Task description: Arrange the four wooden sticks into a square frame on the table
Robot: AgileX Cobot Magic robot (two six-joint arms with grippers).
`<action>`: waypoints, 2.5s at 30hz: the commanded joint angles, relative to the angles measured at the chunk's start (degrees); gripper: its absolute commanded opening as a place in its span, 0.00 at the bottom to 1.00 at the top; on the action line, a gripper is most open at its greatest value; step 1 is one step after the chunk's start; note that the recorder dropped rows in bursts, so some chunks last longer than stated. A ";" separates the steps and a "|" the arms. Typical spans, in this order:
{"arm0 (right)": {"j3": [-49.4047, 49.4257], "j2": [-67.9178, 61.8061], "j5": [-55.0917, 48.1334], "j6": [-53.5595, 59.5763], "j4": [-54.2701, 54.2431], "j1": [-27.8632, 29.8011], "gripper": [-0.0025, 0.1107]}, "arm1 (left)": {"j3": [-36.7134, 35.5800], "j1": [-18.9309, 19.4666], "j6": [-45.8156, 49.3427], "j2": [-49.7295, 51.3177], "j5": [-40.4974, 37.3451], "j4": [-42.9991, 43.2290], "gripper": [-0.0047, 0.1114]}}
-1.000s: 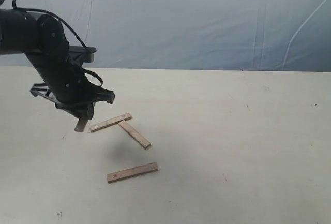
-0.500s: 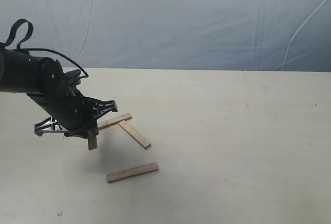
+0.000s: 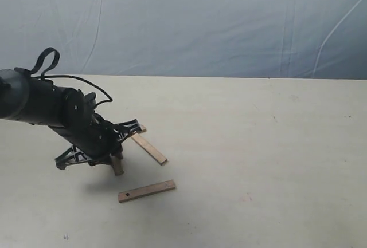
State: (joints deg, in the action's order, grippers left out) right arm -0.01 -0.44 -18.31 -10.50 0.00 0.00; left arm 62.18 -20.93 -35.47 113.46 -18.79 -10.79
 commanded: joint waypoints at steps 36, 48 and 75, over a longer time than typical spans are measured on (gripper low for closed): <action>0.01 0.44 0.69 0.14 2.17 -0.02 0.01 | -16.52 1.39 17.72 -38.87 -0.79 13.56 0.04; 0.01 0.44 23.62 0.14 2.13 -0.02 0.01 | -46.07 1.39 16.41 -81.01 20.17 8.69 0.04; -35.43 -64.92 67.22 -24.50 20.85 -0.02 0.01 | -62.18 6.93 22.86 -110.80 24.92 7.13 0.04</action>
State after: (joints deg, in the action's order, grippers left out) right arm -29.40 -56.24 51.28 -28.27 14.73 0.00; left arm 0.27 -16.67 -12.92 3.10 6.08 -3.07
